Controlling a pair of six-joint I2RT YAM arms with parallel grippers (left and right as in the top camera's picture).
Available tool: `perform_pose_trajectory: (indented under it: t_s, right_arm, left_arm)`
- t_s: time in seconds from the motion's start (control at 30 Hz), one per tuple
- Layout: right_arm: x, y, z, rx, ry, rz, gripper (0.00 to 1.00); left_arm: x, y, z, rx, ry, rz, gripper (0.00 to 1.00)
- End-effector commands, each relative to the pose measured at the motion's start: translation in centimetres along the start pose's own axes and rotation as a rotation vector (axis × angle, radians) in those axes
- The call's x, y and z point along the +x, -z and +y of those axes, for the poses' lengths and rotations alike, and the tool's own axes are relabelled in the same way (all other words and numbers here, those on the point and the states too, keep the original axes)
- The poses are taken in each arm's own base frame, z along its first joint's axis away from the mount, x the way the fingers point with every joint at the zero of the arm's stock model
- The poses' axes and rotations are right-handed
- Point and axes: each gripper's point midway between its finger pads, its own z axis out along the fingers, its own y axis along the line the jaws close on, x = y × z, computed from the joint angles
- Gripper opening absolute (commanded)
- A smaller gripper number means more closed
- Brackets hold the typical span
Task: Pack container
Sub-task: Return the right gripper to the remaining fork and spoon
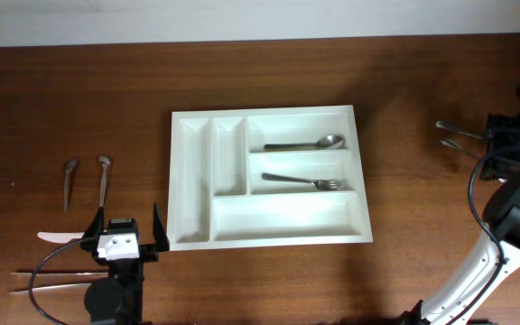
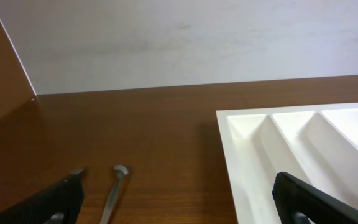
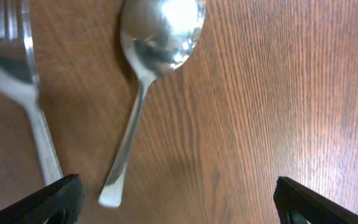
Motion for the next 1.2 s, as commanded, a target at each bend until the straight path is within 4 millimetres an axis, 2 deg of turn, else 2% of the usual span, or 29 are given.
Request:
perform_pose_trajectory:
  t_s: [0.0,0.17,0.67,1.17]
  right_arm:
    - [-0.4,-0.5,0.2,-0.006,0.008,-0.018,0.99]
    - [-1.3,-0.5,1.2,-0.044,0.008,-0.062,0.99]
    - [-1.4,-0.8,1.4,-0.053,-0.019,-0.070,0.99]
    - [-1.3,-3.3,0.9,0.007,-0.018,-0.055,0.99]
  left_arm:
    - [0.1,0.0,-0.1,0.001,0.006,-0.001,0.99]
    - [0.1,0.0,-0.1,0.001,0.006,-0.001,0.99]
    - [0.1,0.0,-0.1,0.001,0.006,-0.001,0.99]
    - [0.1,0.0,-0.1,0.001,0.006,-0.001,0.99]
